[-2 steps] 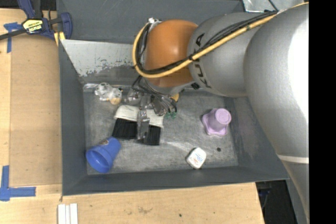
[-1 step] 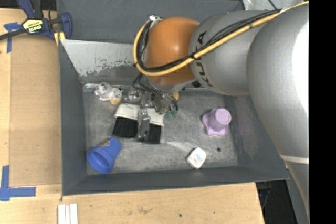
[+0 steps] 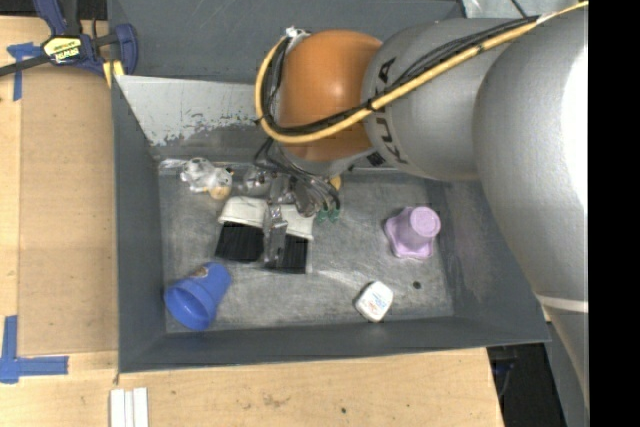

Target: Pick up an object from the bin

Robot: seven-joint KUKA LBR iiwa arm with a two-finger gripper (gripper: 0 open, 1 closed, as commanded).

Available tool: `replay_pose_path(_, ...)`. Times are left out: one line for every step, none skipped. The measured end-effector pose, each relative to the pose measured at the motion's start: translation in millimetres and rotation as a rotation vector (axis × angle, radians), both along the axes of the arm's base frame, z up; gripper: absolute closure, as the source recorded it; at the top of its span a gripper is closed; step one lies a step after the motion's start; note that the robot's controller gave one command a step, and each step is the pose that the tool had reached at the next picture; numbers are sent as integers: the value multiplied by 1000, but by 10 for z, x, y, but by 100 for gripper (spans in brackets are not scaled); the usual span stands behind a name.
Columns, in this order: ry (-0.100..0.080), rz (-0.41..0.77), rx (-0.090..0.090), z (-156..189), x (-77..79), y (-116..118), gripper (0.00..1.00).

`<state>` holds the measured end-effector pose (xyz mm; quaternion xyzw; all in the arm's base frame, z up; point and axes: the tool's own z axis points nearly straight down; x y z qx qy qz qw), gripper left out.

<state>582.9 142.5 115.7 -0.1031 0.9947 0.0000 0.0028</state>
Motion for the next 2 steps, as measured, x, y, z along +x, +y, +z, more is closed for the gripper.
replay_pose_path(6,0,-1,68,-12,-3,100)
replay_pose_path(5,0,-1,183,-10,-2,100)
